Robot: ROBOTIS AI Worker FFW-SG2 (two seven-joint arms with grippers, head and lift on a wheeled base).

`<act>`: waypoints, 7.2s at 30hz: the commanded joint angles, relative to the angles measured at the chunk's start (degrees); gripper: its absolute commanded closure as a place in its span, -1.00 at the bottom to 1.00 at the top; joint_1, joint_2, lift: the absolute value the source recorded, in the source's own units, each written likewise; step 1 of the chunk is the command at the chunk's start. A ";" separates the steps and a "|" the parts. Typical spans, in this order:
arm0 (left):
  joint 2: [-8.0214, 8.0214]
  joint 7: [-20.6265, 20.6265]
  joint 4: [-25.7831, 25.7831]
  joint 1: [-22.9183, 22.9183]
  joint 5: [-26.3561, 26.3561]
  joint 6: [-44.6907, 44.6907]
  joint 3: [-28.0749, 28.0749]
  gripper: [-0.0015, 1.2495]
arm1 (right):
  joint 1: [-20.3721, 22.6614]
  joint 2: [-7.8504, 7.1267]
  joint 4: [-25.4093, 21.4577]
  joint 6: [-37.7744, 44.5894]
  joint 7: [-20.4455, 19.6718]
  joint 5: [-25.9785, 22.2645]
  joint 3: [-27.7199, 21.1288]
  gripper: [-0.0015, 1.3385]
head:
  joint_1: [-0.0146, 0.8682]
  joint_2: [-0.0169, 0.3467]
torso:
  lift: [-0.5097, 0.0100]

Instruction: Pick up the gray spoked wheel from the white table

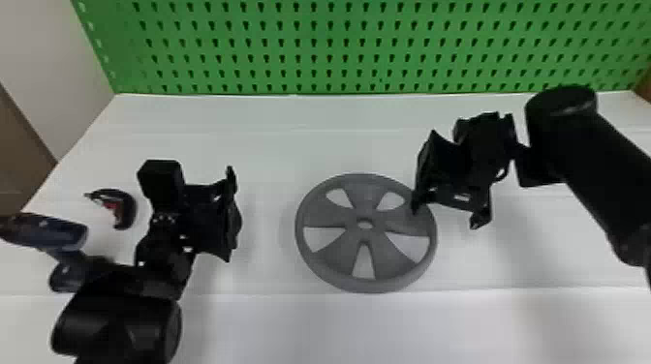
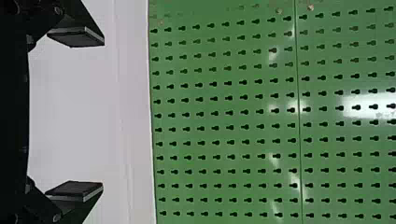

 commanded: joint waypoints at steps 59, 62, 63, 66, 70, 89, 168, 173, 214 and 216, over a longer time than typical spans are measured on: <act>0.97 0.01 -0.18 0.42 1.49 0.00 0.24 -0.70 | 16.19 6.13 -20.69 3.91 -12.33 5.49 -17.92 -0.89 | 0.78 -0.66 | 0.58; 0.97 0.01 -0.18 0.42 1.58 0.00 0.15 -0.70 | 16.19 6.13 -20.69 3.82 -12.33 5.49 -17.92 -0.86 | 0.78 -0.66 | 0.58; 0.97 0.01 -0.18 0.33 1.58 0.00 0.15 -0.70 | 16.19 6.21 -20.69 3.82 -12.33 5.58 -17.92 -0.86 | 0.78 -0.66 | 0.58; 0.97 0.01 -0.18 0.33 1.58 0.00 0.07 -0.70 | 16.37 6.30 -20.69 3.65 -12.33 6.19 -17.83 -0.86 | 0.78 -0.66 | 0.58; 0.97 0.01 -0.18 0.24 1.67 0.00 0.07 -0.70 | 16.89 6.39 -20.69 3.03 -12.25 6.63 -17.57 -0.86 | 0.78 -0.66 | 0.58; 0.97 0.01 -0.18 0.15 1.75 0.00 -0.02 -0.70 | 17.07 6.30 -20.34 1.71 -12.25 5.93 -16.86 -0.86 | 0.78 -0.66 | 0.58; 0.97 0.36 -0.18 -0.02 1.49 0.00 -0.20 -0.69 | 15.66 5.25 -23.24 3.21 -12.33 3.64 -19.59 0.52 | 0.78 -0.66 | 0.58; 0.97 0.36 -0.18 0.15 1.58 0.00 -0.02 -0.69 | 15.49 5.07 -26.49 4.52 -12.33 4.43 -21.08 0.52 | 0.78 -0.66 | 0.58; 1.05 0.36 -0.35 0.24 2.02 -0.09 0.51 -0.69 | 20.76 3.58 -44.77 -10.77 28.62 37.83 -16.86 0.52 | 0.78 -0.66 | 0.58; 1.05 0.36 -0.62 0.33 2.19 -0.09 0.68 -0.69 | 21.73 4.37 -45.48 -12.79 34.07 43.11 -17.13 0.52 | 0.78 -0.66 | 0.58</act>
